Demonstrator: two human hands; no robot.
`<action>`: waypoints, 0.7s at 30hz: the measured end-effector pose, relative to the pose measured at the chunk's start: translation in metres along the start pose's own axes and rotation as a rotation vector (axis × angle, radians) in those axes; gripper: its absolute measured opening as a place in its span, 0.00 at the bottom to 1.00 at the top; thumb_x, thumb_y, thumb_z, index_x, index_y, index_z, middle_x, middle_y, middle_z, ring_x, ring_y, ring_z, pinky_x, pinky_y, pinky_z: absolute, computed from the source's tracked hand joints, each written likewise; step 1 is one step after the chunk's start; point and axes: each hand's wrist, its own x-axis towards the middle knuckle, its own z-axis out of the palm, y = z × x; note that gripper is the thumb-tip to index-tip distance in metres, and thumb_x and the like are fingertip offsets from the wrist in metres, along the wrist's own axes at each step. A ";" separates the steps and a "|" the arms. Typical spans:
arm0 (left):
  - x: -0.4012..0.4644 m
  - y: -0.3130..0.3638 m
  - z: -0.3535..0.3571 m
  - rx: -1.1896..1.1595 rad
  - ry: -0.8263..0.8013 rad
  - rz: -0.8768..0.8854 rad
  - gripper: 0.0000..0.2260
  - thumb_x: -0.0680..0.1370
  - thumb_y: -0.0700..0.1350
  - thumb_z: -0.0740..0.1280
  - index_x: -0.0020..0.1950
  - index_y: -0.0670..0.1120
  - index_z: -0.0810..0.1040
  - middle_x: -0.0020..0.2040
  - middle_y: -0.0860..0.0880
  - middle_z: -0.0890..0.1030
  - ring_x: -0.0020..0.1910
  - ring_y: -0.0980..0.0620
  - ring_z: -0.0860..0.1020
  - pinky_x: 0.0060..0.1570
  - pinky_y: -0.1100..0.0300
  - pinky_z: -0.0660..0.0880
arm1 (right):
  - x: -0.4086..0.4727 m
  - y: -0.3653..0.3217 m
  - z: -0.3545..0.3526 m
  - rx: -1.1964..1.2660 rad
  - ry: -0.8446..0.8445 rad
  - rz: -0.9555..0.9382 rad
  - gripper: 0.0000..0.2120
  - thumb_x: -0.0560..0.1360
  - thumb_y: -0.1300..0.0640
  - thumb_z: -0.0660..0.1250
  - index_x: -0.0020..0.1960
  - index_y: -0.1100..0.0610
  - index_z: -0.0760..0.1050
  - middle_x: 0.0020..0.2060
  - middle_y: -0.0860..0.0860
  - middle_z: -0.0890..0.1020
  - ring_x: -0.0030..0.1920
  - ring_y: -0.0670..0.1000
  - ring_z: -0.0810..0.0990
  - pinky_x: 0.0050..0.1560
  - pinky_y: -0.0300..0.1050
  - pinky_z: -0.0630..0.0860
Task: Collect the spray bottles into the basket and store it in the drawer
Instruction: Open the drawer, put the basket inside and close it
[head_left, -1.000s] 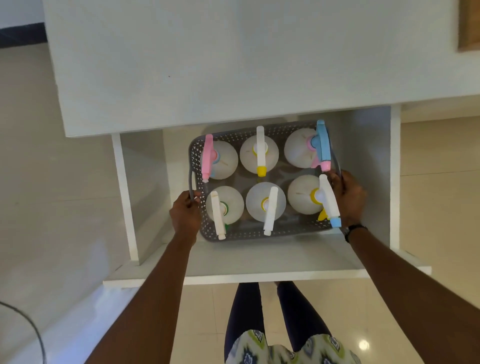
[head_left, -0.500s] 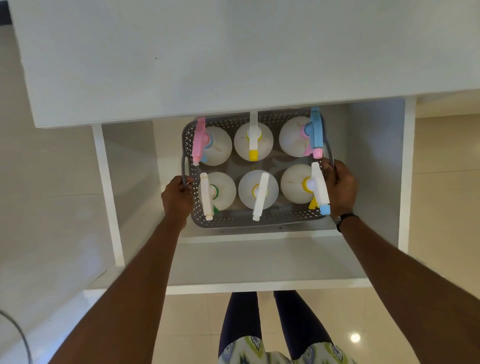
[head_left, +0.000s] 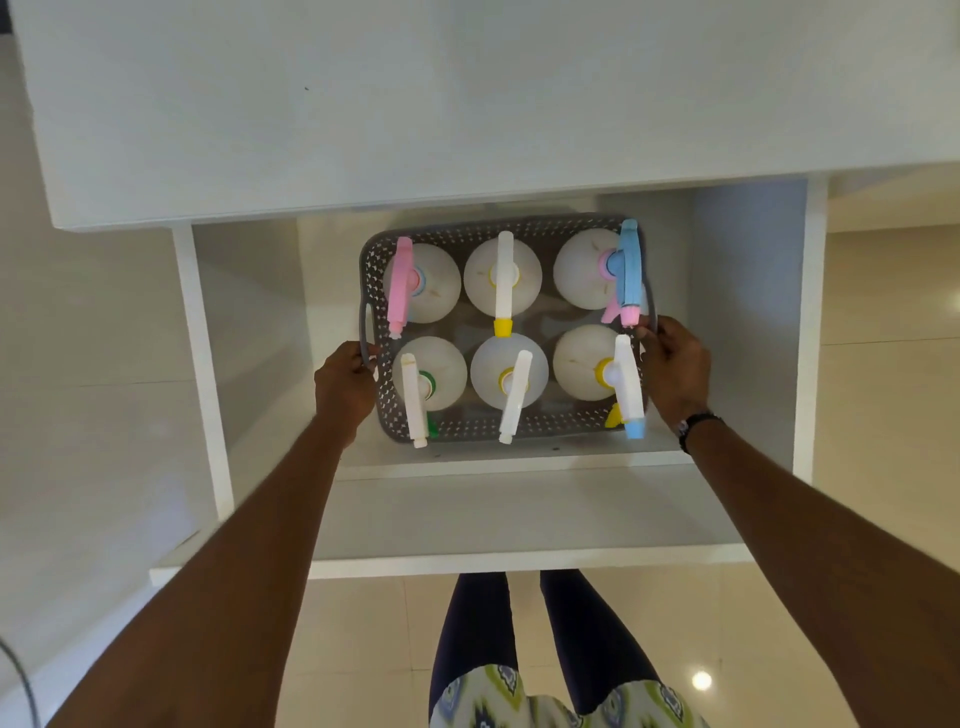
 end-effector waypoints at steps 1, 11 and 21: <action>-0.001 0.000 0.000 0.009 -0.002 0.014 0.11 0.77 0.34 0.60 0.55 0.42 0.79 0.53 0.41 0.82 0.52 0.41 0.79 0.56 0.51 0.75 | -0.002 0.002 -0.001 -0.008 -0.004 -0.003 0.06 0.78 0.63 0.63 0.46 0.62 0.78 0.32 0.48 0.75 0.33 0.44 0.71 0.33 0.21 0.66; 0.012 0.017 -0.005 0.028 -0.019 0.048 0.13 0.76 0.34 0.58 0.55 0.42 0.78 0.56 0.42 0.82 0.56 0.42 0.78 0.57 0.52 0.75 | 0.018 -0.007 0.000 -0.037 0.027 -0.040 0.07 0.77 0.64 0.63 0.49 0.65 0.79 0.38 0.53 0.79 0.40 0.49 0.74 0.34 0.21 0.66; -0.022 0.022 -0.014 0.056 -0.019 0.020 0.19 0.77 0.35 0.59 0.69 0.38 0.69 0.66 0.37 0.75 0.60 0.44 0.75 0.60 0.57 0.69 | -0.007 -0.028 -0.006 -0.140 0.020 0.185 0.18 0.77 0.68 0.58 0.67 0.65 0.68 0.62 0.61 0.78 0.60 0.59 0.78 0.57 0.44 0.72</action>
